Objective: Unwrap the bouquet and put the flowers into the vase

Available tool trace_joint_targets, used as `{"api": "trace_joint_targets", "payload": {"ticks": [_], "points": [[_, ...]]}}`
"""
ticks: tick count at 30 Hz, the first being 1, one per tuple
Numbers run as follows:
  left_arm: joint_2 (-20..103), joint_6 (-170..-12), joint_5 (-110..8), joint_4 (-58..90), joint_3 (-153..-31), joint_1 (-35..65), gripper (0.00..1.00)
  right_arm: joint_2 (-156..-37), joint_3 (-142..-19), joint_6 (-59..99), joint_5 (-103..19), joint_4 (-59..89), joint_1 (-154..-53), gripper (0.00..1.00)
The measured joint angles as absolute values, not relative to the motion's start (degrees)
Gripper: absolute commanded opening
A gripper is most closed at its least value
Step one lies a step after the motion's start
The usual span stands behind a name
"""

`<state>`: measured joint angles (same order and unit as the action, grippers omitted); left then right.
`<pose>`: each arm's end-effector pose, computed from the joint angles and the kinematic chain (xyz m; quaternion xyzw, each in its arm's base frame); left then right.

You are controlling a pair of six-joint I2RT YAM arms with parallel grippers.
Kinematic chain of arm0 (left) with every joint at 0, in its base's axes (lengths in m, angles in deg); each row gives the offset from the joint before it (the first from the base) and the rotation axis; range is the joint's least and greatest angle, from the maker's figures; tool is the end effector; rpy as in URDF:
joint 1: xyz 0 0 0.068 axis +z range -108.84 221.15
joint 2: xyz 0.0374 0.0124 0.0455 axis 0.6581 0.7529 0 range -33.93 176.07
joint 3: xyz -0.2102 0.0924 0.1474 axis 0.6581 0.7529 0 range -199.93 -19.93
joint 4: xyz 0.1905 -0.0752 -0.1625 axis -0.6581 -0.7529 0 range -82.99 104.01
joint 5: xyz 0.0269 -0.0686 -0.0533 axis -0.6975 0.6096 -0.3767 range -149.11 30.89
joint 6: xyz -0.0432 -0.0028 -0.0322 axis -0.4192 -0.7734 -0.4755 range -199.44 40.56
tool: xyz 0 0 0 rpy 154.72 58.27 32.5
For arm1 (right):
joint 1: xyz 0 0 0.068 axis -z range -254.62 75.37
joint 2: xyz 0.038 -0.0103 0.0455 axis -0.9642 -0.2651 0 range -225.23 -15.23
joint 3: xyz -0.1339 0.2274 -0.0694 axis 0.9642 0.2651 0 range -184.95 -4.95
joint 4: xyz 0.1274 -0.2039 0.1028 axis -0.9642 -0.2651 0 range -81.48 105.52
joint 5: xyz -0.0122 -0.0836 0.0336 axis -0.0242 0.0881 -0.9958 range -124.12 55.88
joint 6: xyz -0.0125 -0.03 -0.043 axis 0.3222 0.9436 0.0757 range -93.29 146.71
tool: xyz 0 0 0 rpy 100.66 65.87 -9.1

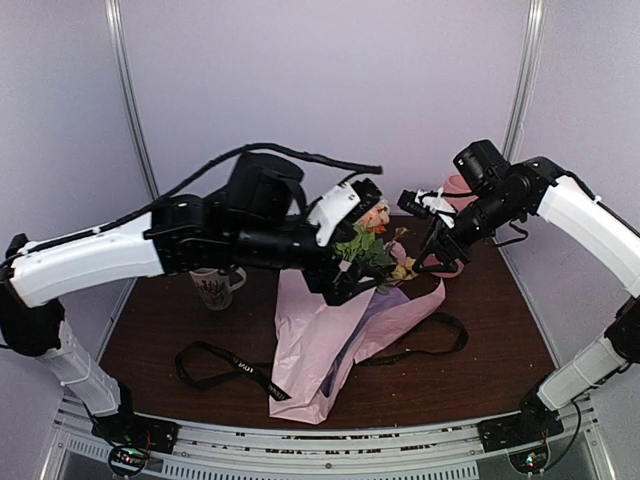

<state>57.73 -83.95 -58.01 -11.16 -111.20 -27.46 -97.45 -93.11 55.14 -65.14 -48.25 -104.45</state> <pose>0.1350 -0.3466 0.3884 0.4533 0.7143 -0.3241 0.4233 0.2316 0.1538 0.3717 -0.5154 0.7727 0.2603 0.2638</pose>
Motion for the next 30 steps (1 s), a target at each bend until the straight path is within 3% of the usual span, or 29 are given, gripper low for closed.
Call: {"api": "trace_joint_targets", "payload": {"ticks": [6, 10, 17, 20, 24, 30], "points": [[39.8, -91.8, -65.4, -9.2, -91.0, -25.1, 0.98, -101.8, -95.1, 65.6, -65.6, -54.2, -114.3, 0.7], [36.4, -97.3, -69.4, -11.6, -80.9, -22.3, 0.98, -107.0, -98.4, 72.5, -64.3, -58.2, -120.1, 0.6], [31.0, -104.9, -74.4, -12.6, -71.9, -18.2, 0.97, -116.5, -100.2, 75.7, -60.1, -58.0, -123.5, 0.56], [28.9, -106.2, -74.8, -11.6, -70.1, -17.2, 0.97, -117.7, -100.1, 76.1, -57.6, -56.3, -123.5, 0.42], [29.3, -106.7, -74.4, -9.9, -70.0, -17.0, 0.94, -117.7, -99.2, 77.3, -54.8, -54.0, -123.6, 0.03], [34.0, -106.6, -72.7, -8.6, -71.1, -17.0, 0.89, -114.6, -85.9, 80.0, -50.1, -49.0, -125.1, 0.0]]}}
